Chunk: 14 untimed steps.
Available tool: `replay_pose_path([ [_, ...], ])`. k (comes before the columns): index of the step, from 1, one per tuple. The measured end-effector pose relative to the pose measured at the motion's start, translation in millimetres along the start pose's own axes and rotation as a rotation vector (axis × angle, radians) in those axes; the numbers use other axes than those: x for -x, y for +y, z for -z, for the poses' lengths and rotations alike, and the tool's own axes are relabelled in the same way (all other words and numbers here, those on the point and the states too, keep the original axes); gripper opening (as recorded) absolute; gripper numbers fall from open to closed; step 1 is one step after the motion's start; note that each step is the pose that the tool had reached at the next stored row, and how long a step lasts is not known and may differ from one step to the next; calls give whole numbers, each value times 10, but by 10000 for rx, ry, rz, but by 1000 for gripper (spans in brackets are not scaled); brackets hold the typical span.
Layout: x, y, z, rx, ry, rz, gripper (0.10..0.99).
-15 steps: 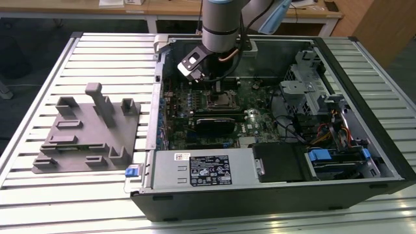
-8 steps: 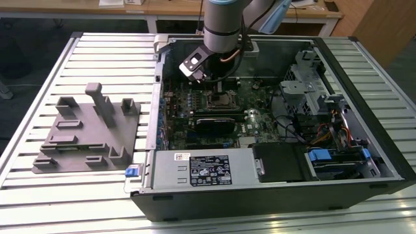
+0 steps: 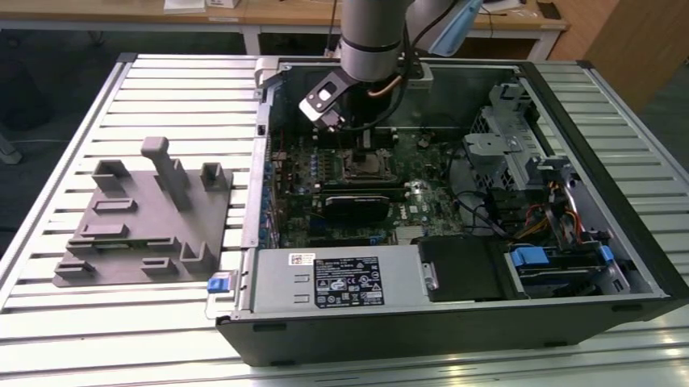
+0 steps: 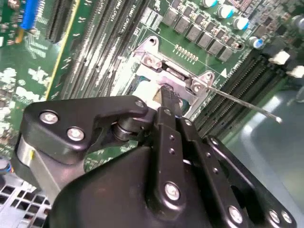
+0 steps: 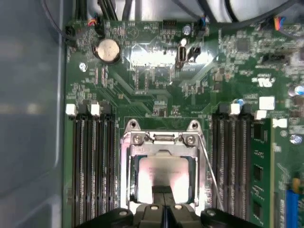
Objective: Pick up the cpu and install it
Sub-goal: 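Close the cpu cover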
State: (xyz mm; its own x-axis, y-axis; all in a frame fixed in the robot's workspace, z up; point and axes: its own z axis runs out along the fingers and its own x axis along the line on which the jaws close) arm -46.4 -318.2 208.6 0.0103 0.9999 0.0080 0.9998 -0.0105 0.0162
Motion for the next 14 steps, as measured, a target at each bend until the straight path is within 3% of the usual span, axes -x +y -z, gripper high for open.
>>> replay_pose_path([
  [4, 0, 11, 24, 0, 1, 1, 106],
  [14, -1, 119, 22, -4, 0, -1, 106],
])
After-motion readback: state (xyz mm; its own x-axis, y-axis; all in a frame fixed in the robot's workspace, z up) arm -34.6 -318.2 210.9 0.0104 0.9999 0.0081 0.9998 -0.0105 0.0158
